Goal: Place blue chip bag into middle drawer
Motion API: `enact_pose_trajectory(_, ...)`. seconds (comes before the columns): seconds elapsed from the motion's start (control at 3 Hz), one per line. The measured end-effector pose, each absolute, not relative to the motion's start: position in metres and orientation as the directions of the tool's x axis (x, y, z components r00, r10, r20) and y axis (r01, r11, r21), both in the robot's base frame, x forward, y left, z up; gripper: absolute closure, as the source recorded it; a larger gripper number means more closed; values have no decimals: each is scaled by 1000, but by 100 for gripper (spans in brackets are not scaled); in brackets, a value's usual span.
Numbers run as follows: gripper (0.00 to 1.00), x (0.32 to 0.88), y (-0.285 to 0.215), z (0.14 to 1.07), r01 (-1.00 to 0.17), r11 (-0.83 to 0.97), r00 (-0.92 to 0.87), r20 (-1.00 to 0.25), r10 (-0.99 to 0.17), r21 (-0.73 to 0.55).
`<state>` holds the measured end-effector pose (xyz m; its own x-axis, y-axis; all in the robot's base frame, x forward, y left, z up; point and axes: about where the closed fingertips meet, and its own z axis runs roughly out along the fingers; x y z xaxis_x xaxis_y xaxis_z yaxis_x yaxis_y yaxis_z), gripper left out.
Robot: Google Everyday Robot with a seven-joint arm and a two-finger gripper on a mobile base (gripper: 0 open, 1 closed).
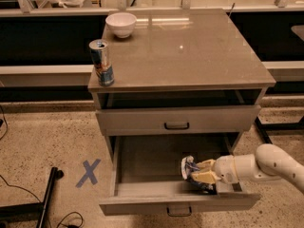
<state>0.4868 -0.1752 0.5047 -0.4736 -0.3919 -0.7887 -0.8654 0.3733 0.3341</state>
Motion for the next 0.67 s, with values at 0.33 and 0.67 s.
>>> enact_pose_trajectory(0.33, 11, 490, -159, 503, -842, 386, -500, -813, -297, 377)
enact_pose_trajectory(0.67, 0, 490, -156, 504, -842, 382, -501, -815, -290, 381)
